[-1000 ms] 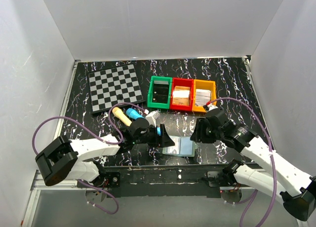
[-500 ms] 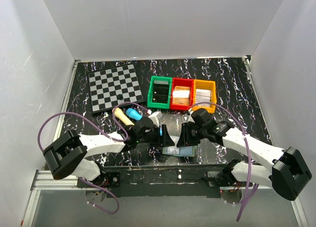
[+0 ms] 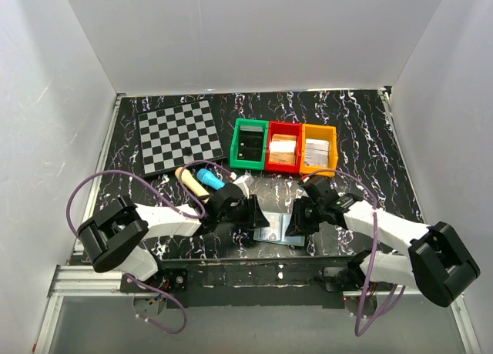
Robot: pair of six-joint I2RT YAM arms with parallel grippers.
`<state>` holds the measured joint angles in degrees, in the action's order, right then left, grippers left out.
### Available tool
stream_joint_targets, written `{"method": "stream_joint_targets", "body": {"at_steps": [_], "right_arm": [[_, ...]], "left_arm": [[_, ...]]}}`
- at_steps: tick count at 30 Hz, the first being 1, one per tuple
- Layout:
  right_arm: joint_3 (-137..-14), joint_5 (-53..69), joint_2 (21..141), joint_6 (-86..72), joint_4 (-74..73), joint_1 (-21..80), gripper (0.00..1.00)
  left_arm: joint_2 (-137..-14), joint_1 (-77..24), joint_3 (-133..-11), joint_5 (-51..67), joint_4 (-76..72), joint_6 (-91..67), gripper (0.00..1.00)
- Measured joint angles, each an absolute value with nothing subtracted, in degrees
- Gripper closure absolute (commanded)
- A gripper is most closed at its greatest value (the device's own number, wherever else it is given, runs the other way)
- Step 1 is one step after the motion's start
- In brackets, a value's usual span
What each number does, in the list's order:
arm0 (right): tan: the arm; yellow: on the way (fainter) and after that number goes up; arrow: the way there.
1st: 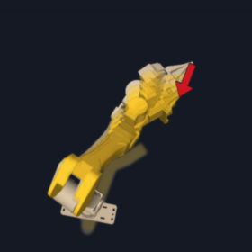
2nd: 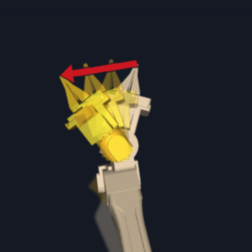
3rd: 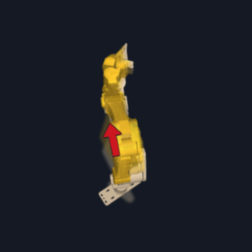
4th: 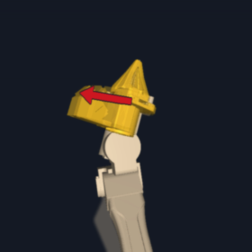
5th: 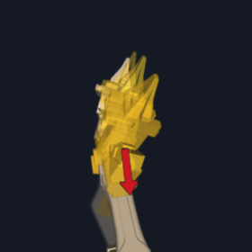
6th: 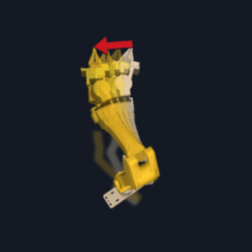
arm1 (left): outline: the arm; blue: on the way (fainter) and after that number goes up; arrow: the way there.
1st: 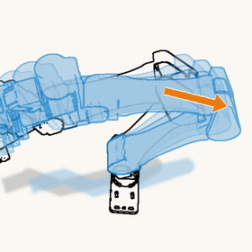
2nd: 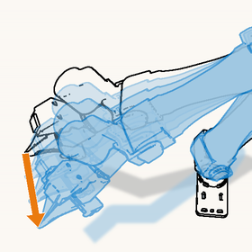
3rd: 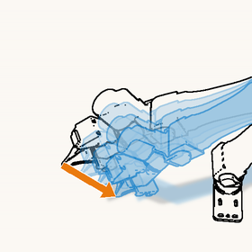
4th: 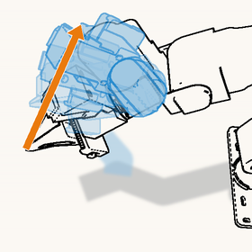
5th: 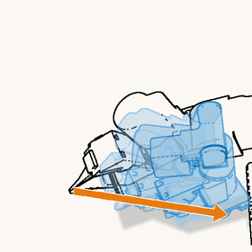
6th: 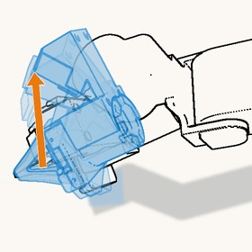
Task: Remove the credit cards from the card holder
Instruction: Remove the credit card from the card holder.
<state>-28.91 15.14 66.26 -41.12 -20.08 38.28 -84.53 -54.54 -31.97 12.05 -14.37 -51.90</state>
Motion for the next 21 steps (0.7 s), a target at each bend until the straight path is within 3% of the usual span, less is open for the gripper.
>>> {"method": "stream_joint_targets", "body": {"at_steps": [21], "right_arm": [[-28.21, 14.55, 68.03, -42.02, -19.57, 37.93, 0.66]], "left_arm": [[-87.15, -54.5, -33.76, 10.72, -15.66, -52.58, 0.7]]}}
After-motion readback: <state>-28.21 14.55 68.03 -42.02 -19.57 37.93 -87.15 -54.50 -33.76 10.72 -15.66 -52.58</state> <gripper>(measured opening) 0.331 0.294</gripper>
